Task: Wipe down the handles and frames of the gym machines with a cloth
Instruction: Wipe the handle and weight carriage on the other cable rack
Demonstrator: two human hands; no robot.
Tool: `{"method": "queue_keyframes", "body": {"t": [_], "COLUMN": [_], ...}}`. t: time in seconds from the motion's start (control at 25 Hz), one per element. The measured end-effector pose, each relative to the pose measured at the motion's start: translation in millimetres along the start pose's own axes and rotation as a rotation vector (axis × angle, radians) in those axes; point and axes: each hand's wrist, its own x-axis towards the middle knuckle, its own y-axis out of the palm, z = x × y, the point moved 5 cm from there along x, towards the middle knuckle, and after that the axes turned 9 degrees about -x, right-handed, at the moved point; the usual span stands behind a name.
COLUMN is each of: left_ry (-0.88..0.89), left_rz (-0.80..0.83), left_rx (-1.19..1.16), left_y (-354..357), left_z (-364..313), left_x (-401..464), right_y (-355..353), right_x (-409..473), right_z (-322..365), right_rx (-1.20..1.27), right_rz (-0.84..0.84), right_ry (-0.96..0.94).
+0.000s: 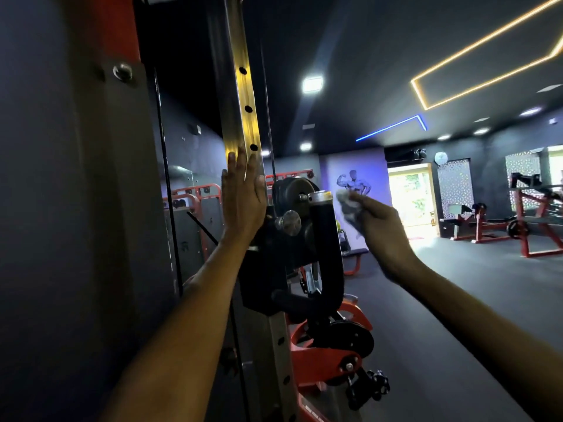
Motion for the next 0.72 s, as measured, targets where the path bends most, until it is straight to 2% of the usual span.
{"method": "queue_keyframes", "body": {"t": [0.08, 0.2, 0.32, 0.44, 0.52, 0.64, 0.72], "left_ry": [0.025, -0.021, -0.025, 0.000, 0.012, 0.011, 0.015], "left_rz": [0.061, 0.057, 0.062, 0.085, 0.093, 0.086, 0.073], "left_rx": [0.054, 0.082, 0.181, 0.221, 0.183, 0.127, 0.080], "left_y": [8, 16, 17, 18, 18, 16, 16], "left_z": [0, 0, -1, 1, 1, 0, -1], "left_x": [20, 16, 17, 15, 13, 12, 11], "right_y": [19, 30, 26, 23, 30, 32, 28], "right_x": [-17, -62, -35, 3, -12, -74, -72], "right_z": [-2, -18, -31, 4, 3, -21, -34], "right_rx": [0.187, 0.240, 0.245, 0.355, 0.281, 0.155, 0.066], "right_rz": [0.153, 0.128, 0.075, 0.089, 0.099, 0.193, 0.270], "right_ry": [0.095, 0.172, 0.288, 0.128, 0.038, 0.140, 0.195]}}
